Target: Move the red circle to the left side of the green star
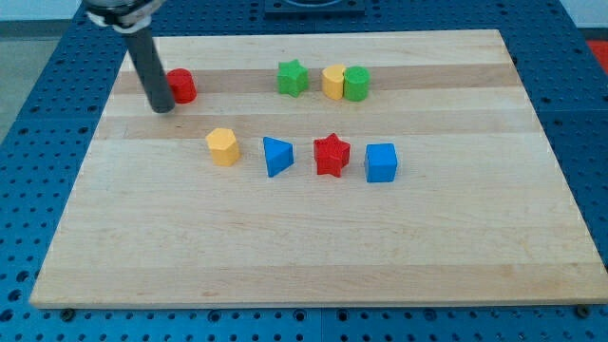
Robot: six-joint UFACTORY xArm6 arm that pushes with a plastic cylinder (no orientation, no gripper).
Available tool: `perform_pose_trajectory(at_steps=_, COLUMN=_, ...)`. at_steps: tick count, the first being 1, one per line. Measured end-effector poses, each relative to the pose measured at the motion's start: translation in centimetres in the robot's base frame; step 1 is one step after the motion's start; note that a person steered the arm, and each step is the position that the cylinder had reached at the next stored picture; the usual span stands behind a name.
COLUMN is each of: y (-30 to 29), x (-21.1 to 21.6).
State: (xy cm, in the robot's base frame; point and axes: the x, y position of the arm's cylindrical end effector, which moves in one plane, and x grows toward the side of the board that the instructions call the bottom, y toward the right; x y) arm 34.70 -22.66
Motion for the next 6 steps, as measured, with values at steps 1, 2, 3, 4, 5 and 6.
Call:
perform_pose_trajectory(at_steps=1, y=-0.6, x=-1.5)
perform_pose_trajectory(at_steps=2, y=0.6, x=-3.7)
perform_pose_trajectory(at_steps=3, y=3.6, x=-4.4)
perform_pose_trajectory(at_steps=4, y=7.2, x=-4.4)
perform_pose_trajectory(at_steps=5, y=10.5, x=-4.4)
perform_pose_trajectory(at_steps=6, y=11.3, x=-4.4)
